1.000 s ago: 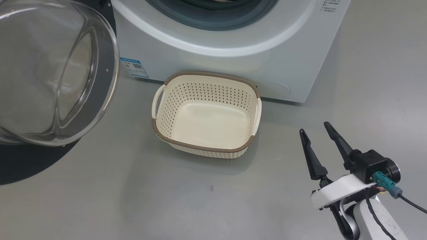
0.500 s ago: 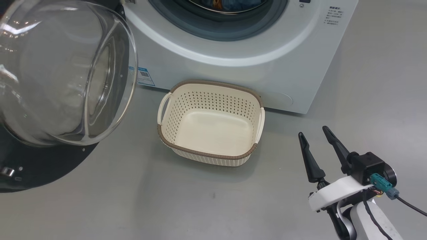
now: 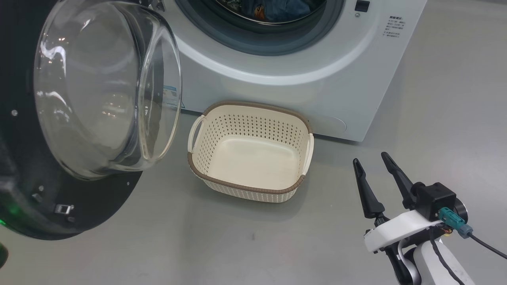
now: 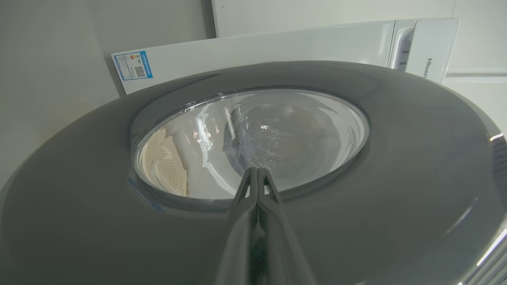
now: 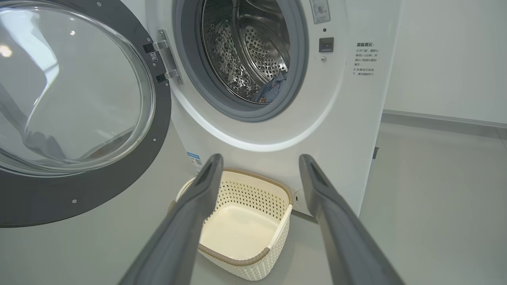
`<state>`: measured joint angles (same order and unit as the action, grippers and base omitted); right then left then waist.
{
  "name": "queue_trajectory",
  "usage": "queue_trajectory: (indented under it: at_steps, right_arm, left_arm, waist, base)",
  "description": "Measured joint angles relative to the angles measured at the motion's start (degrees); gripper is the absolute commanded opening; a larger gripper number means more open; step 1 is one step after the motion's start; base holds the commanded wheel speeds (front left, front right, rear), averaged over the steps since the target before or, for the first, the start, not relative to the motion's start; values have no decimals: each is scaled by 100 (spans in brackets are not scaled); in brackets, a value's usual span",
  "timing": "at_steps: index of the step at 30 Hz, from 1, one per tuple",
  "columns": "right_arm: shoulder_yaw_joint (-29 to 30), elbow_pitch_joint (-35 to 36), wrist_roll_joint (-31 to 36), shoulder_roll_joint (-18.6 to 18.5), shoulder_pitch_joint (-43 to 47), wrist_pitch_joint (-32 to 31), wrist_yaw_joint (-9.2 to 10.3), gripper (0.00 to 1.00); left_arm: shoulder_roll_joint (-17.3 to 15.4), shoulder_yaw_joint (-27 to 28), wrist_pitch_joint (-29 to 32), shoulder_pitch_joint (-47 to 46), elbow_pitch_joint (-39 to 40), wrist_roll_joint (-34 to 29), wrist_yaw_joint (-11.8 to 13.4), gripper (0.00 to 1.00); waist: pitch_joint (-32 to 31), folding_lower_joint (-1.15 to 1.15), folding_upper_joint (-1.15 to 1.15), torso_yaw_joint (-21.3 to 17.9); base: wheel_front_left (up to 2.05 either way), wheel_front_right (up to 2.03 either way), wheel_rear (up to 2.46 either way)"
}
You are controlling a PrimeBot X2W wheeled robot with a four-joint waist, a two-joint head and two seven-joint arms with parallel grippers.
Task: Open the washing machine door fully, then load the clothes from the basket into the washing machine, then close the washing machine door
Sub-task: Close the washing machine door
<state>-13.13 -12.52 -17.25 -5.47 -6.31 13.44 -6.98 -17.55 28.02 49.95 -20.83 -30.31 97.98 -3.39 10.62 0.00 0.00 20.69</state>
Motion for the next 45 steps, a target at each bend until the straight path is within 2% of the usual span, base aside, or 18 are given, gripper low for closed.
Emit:
queue_trajectory:
  at_steps: [4, 10, 19, 23, 27, 34, 45]
  right_arm:
    - [-14, -35, -25, 5, 1, 1, 0, 100]
    - [-58, -94, -44, 29, 1, 26, 0, 100]
    - [-109, -152, -99, 78, 1, 43, 0, 100]
    - [-107, -152, -101, 91, 1, 49, 0, 100]
    - [-126, -166, -132, 96, -1, 49, 0, 100]
    - [-181, -168, -133, 140, -4, 49, 0, 100]
    - [-104, -130, -198, 166, -22, 52, 1, 100]
  left_arm:
    - [155, -175, 405, 7, 291, 123, -46, 0]
    - [199, -322, 1001, 425, 694, 341, -49, 0]
    - [498, -466, 1313, 831, 1218, 422, -51, 0]
    - [631, -509, 1326, 948, 1407, 431, -53, 0]
    - [949, -568, 1295, 1006, 1635, 458, -80, 0]
    - [1277, -665, 1165, 1092, 1993, 439, -102, 0]
    - [1497, -959, 924, 1065, 2384, 420, -192, 0]
  waist:
    - [-24, 0, 0, -10]
    - [-102, 0, 0, -143]
    - [-184, 0, 0, -390]
    - [-198, 0, 0, -493]
    - [-207, 0, 0, -643]
    - [-196, 0, 0, -970]
    - [-82, 0, 0, -1609]
  base:
    - [0, 0, 0]
    - [0, 0, 0]
    - [0, 0, 0]
    - [0, 0, 0]
    - [0, 0, 0]
    - [0, 0, 0]
    - [0, 0, 0]
